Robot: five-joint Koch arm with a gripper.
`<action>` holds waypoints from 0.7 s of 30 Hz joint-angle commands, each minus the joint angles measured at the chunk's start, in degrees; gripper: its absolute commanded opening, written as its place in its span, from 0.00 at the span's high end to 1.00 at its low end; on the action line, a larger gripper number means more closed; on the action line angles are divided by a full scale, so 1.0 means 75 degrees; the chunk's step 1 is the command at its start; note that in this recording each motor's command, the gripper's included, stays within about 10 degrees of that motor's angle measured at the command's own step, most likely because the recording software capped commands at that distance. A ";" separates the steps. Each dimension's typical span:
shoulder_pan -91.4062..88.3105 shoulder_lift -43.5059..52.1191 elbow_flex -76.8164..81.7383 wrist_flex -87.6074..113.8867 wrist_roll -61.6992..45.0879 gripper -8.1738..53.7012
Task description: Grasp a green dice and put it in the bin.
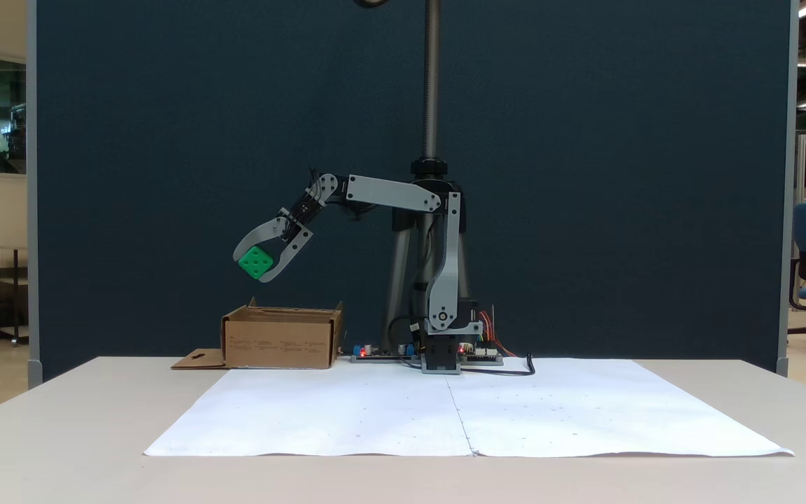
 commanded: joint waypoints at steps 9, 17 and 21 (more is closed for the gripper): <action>0.1652 -0.1090 -0.0504 0.0199 -0.0621 0.67; 0.1629 -0.1500 0.0434 0.0715 -0.2238 0.67; 0.1465 -0.1711 0.0434 0.0703 -0.2332 0.49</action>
